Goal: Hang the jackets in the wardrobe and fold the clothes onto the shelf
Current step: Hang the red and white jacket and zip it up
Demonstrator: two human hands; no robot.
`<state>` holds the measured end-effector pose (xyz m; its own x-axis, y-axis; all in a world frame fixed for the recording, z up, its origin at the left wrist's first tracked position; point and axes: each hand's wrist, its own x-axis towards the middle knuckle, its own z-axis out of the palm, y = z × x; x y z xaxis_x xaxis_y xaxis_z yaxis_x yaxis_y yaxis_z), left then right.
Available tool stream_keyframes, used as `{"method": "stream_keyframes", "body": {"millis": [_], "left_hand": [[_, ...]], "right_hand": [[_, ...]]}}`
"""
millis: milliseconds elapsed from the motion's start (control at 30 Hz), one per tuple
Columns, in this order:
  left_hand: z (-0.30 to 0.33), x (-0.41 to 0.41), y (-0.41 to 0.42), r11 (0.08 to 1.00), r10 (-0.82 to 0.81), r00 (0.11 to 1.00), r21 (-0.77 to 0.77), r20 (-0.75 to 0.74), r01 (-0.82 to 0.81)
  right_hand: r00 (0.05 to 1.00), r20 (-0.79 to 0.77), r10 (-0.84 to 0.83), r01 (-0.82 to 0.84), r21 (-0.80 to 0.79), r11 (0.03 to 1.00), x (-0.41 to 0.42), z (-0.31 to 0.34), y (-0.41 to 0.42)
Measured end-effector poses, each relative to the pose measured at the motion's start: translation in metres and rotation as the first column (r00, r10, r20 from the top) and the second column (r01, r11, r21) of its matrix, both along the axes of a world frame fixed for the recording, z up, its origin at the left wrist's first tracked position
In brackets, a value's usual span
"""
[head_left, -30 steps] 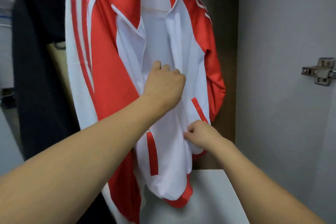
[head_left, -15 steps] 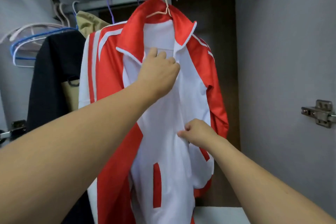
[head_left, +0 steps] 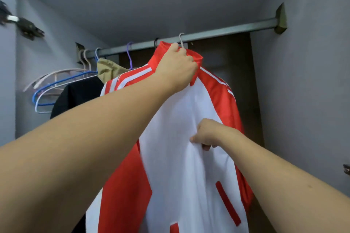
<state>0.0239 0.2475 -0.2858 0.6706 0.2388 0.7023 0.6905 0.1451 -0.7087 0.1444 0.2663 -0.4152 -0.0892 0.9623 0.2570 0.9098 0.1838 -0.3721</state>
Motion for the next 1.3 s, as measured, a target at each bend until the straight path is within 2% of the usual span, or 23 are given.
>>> {"method": "stream_keyframes", "body": {"millis": [133, 267, 433, 533, 633, 700, 767, 867, 1000, 1167, 1233, 1300], "left_hand": [[0.038, 0.000, 0.005, 0.999, 0.023, 0.994, 0.031, 0.108, -0.026], [0.056, 0.007, 0.014, 0.999, 0.041, 0.983, 0.028, 0.180, -0.047], [0.049, 0.007, 0.032, 1.000, -0.018, 0.987, 0.013, 0.157, 0.016], [0.049, 0.002, 0.032, 1.000, -0.021, 0.995, -0.021, 0.099, 0.023], [0.039, 0.001, 0.023, 0.998, -0.055, 0.995, 0.008, 0.078, 0.054], [0.023, 0.004, 0.015, 0.982, -0.155, 0.988, 0.108, -0.013, 0.156], [0.003, 0.005, 0.009, 0.942, -0.268, 0.955, 0.175, -0.128, 0.288], [-0.027, 0.002, 0.008, 0.922, -0.350, 0.918, 0.104, -0.187, 0.373], [-0.059, -0.005, 0.020, 0.941, -0.337, 0.934, -0.063, -0.117, 0.332], [-0.074, -0.003, 0.048, 0.941, -0.339, 0.935, -0.028, -0.108, 0.338], [-0.065, 0.000, 0.054, 0.961, -0.275, 0.954, -0.038, -0.122, 0.273], [-0.050, 0.006, 0.053, 0.978, -0.179, 0.977, -0.130, -0.112, 0.164]], "right_hand": [[0.996, 0.085, -0.008, 0.014, -0.066, 0.998, -0.002, 0.010, 0.000], [0.997, 0.080, 0.015, -0.010, -0.064, 0.998, -0.006, 0.022, -0.001], [0.993, 0.117, 0.015, -0.005, -0.083, 0.997, -0.004, 0.019, 0.002], [0.999, 0.041, 0.027, -0.026, -0.019, 0.999, 0.006, 0.008, 0.008], [0.983, -0.164, 0.086, -0.079, 0.053, 0.996, 0.018, -0.002, 0.015], [0.952, -0.286, 0.107, -0.063, 0.161, 0.985, 0.025, -0.005, 0.018], [0.942, -0.321, 0.097, 0.002, 0.295, 0.955, 0.034, -0.006, 0.022], [0.954, -0.300, 0.010, 0.132, 0.450, 0.883, 0.047, -0.008, 0.029], [0.961, -0.265, -0.076, 0.203, 0.495, 0.845, 0.059, -0.018, 0.031], [0.970, -0.205, -0.131, 0.223, 0.534, 0.816, 0.061, -0.009, 0.034], [0.971, -0.179, -0.157, 0.227, 0.508, 0.831, 0.061, 0.012, 0.030], [0.977, -0.130, -0.172, 0.213, 0.463, 0.860, 0.060, 0.040, 0.022]]}}
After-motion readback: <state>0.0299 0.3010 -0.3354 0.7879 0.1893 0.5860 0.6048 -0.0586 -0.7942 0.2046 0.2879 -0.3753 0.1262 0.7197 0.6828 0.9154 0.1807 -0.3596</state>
